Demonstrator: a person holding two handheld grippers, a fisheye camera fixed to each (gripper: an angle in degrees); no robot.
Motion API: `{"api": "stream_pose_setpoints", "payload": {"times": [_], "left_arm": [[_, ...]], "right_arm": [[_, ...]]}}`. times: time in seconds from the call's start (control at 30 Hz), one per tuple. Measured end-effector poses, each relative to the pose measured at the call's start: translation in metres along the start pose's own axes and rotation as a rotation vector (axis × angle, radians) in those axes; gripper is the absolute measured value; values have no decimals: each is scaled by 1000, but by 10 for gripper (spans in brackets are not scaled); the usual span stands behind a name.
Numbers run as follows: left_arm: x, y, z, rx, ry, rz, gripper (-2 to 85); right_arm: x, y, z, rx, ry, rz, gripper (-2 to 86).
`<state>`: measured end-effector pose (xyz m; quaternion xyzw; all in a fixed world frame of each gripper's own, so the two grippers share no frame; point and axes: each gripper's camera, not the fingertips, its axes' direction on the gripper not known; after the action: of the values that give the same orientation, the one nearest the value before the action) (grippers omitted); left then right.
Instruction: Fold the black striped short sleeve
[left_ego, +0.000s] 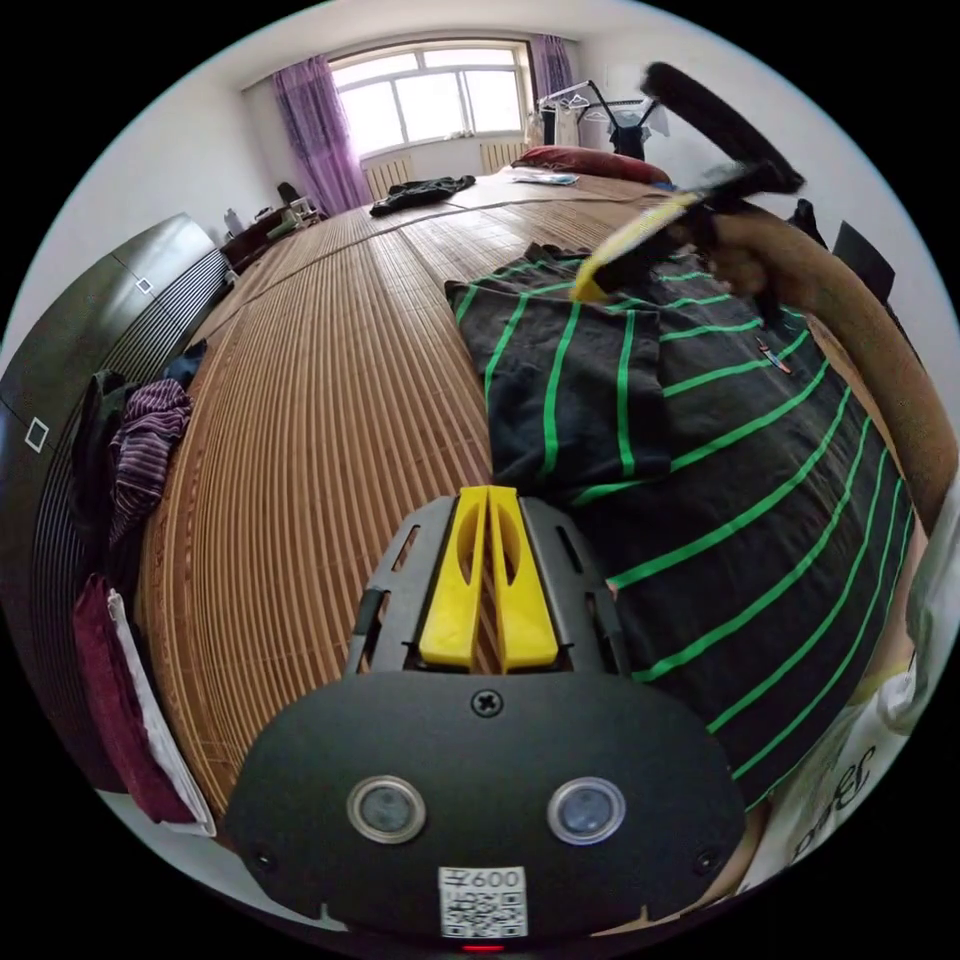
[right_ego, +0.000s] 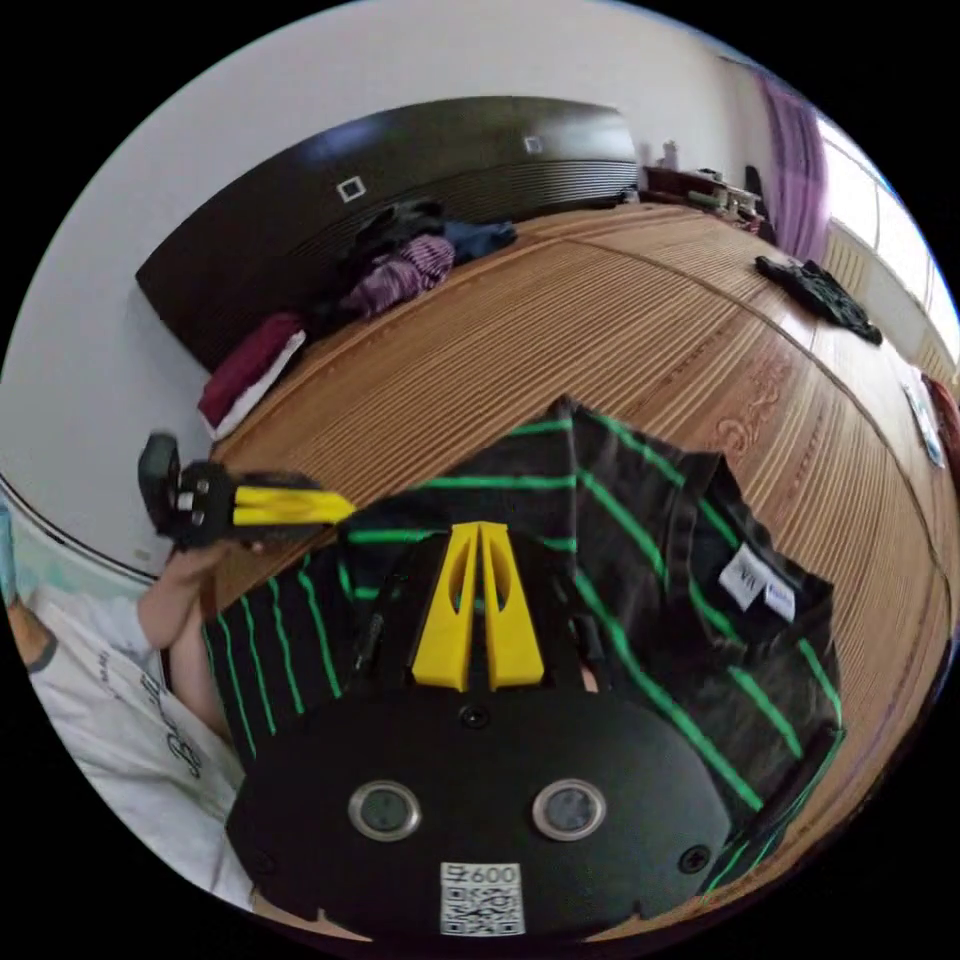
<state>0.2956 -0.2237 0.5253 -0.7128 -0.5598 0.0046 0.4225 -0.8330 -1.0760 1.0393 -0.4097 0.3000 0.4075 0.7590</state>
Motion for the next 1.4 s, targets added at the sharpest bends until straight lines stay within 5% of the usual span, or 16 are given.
{"api": "stream_pose_setpoints", "payload": {"times": [0.1, 0.27, 0.37, 0.53, 0.67, 0.8, 0.93, 1.13, 1.3, 1.4], "left_arm": [[-3, 9, -5, 25, -11, -103, 2], [14, 25, -19, 192, -34, -36, 3], [38, 27, 25, -51, -127, 74, 5], [61, 55, 31, -27, -353, 77, 9], [71, 105, 1, 235, -520, -47, 9], [76, 162, -35, 439, -400, -236, 8], [89, 207, -50, 491, -281, -344, 9], [162, 278, -77, 448, -387, -192, 27], [183, 341, -78, 567, -191, -79, 88], [194, 352, -67, 584, -223, -31, 87]], "right_arm": [[-54, 43, -5, 103, 236, 18, -7], [-75, 55, -1, 14, 274, 84, -8], [-87, 80, -64, 122, 219, 272, -8], [-151, 203, -198, 420, 166, 308, -8], [-217, 347, -288, 471, 443, 347, -8], [-275, 482, -343, 483, 686, 410, -6], [-300, 568, -377, 664, 659, 535, 3], [-320, 622, -404, 716, 660, 446, 81], [-311, 646, -414, 756, 472, 406, 110], [-312, 642, -419, 723, 490, 421, 82]]}}
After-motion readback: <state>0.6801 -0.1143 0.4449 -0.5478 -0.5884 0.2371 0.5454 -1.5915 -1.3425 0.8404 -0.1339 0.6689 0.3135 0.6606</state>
